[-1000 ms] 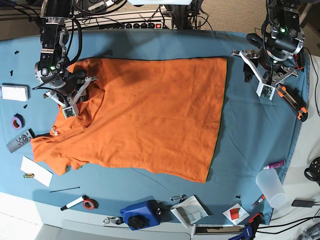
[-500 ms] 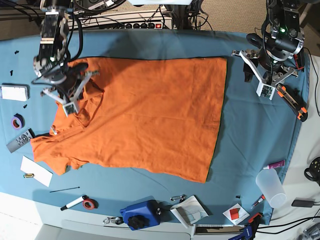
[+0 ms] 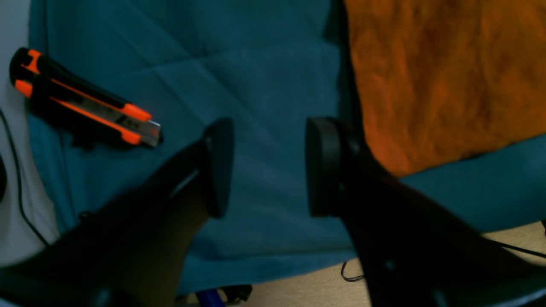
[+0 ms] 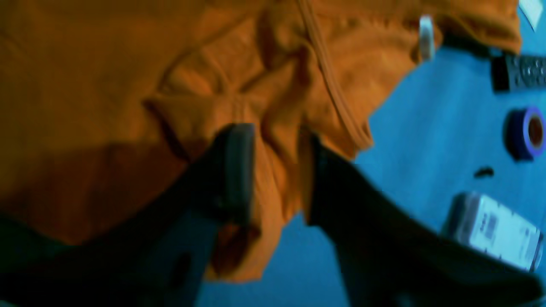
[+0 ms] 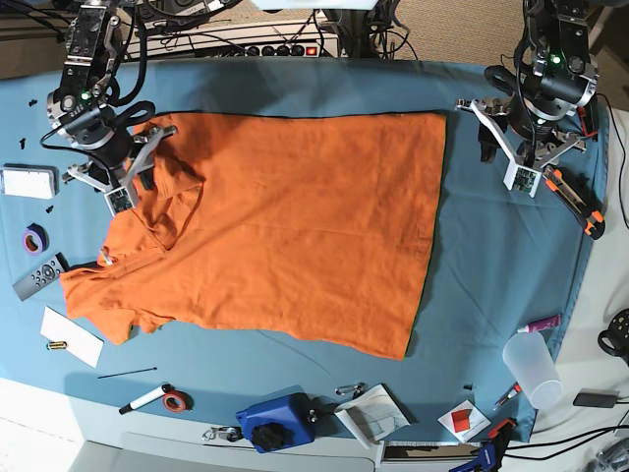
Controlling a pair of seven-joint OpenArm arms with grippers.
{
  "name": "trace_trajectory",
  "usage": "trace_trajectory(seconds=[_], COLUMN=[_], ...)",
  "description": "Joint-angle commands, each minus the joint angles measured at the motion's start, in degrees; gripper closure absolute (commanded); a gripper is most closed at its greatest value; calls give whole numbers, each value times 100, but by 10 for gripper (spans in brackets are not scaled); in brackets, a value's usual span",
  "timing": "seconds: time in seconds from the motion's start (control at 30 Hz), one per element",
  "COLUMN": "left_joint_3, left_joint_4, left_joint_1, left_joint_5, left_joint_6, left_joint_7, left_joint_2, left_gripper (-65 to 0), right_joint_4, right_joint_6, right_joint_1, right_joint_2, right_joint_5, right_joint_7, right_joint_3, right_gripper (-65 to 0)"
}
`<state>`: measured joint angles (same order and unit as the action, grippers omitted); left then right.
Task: Layout the t-shirt on the table in an organized manner, then fold the t-shirt properly
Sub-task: 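Pull the collar and shoulder outward with the right gripper to flatten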
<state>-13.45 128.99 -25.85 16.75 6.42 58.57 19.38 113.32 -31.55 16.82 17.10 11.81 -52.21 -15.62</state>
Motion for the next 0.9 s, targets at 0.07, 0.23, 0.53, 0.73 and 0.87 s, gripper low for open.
trace_trajectory(seconds=[0.07, 0.23, 0.53, 0.73, 0.87], left_joint_3=[-20, -20, -20, -20, -20], left_joint_4=[94, 92, 94, 94, 92], left_joint_1=[15, 13, 15, 15, 15], left_joint_5=[-4, -4, -4, -7, -7], left_joint_6=[2, 2, 0, 2, 0], left_joint_7=[-122, -120, -120, -120, -120], left_joint_2=[46, 46, 46, 46, 46], left_gripper=[-284, -284, -284, -284, -284], right_joint_4=[-26, -957, -1543, -1539, -1537], right_joint_6=[192, 452, 450, 442, 439], right_joint_1=[-275, -866, -999, -997, -999], right_joint_2=[72, 101, 101, 98, 101], right_joint_5=[-337, -374, -319, 391, 417], right_joint_7=[87, -212, -901, -1733, -1895], right_joint_3=[197, 601, 1043, 1038, 1036], right_gripper=[-198, -198, -195, -75, -5])
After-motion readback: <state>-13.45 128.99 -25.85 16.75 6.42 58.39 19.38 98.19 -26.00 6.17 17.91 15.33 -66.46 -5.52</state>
